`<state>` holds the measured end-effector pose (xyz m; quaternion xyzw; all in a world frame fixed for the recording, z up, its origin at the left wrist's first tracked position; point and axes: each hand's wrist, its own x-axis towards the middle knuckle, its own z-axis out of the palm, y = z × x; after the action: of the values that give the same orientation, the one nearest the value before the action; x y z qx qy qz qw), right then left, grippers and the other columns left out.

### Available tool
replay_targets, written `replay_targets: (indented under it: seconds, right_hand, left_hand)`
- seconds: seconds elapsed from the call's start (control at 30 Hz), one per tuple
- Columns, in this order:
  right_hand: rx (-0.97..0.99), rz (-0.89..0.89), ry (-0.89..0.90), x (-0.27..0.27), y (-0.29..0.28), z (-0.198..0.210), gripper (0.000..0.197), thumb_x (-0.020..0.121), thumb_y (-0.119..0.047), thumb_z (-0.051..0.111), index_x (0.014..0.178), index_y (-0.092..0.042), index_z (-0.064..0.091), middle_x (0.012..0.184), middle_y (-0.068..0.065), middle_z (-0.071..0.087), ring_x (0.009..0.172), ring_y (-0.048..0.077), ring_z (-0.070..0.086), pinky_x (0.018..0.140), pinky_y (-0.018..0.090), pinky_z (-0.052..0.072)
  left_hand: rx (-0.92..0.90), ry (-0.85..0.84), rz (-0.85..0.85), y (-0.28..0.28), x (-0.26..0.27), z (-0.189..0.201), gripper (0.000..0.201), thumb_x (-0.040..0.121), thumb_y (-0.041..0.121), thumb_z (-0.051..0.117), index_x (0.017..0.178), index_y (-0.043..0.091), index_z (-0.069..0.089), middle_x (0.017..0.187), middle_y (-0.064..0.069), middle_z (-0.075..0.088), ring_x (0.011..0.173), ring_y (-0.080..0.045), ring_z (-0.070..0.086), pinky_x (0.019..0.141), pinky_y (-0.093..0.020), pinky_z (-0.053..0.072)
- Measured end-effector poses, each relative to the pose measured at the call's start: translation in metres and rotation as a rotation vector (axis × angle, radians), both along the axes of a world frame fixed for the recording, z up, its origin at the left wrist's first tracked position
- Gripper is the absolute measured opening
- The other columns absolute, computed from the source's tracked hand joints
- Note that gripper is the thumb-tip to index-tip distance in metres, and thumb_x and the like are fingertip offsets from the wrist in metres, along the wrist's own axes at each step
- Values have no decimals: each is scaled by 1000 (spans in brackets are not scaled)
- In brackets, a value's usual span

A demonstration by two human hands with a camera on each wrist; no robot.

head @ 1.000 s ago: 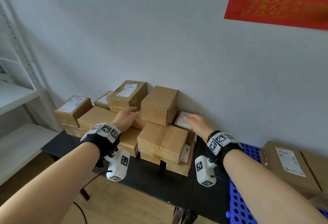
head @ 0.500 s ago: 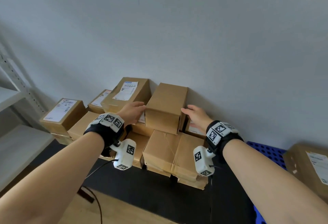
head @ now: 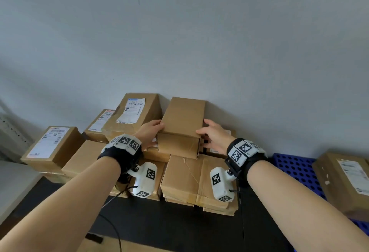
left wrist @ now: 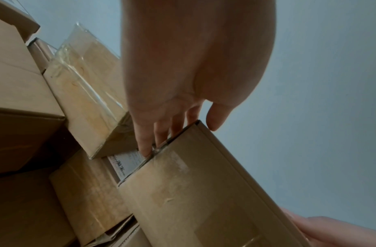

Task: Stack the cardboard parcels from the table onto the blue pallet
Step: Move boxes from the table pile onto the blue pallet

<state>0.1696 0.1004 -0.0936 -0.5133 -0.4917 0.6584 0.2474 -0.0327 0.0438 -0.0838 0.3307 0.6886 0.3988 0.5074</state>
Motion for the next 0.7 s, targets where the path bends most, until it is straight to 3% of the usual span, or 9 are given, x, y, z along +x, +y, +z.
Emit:
replay_targets:
  seconds: [0.2,0.3,0.57,0.63,0.7]
  right_hand:
    - [10,-32,24,6,-20,13,72,89,4,51,150,-20,20,131,8,48,118,26,49,103,51,41]
    - [37,-43,34,17,-33,18,73,88,5,53,149,-21,24,130,8,51,116,28,52,101,51,44]
    - [118,-114,80,59,-85,30,67,87,6,54,145,-20,31,132,10,52,118,28,54,99,49,46]
    - [130,-140,82,73,-99,32,67,87,6,54,145,-20,32,134,9,51,119,29,53,101,50,44]
    - [136,-168,88,88,-115,34,66,88,7,53,144,-21,32,132,9,52,118,29,54,101,49,45]
  left_hand:
    - [42,-31,-6,-13,3,2,34,96,21,48,130,17,48,111,-5,54,114,-27,52,96,-48,48]
    - [89,-43,-25,-24,10,5,36,96,19,49,131,15,48,115,-7,54,114,-25,52,97,-45,48]
    - [194,-86,-110,-65,51,21,38,98,16,44,135,15,43,123,-6,53,105,-18,50,77,-28,46]
    - [198,-92,-145,-74,61,22,39,98,18,44,137,17,43,127,-6,51,108,-18,50,82,-29,45]
    - [200,-107,-182,-82,72,21,39,98,18,44,137,20,44,120,-3,53,108,-17,50,87,-32,43]
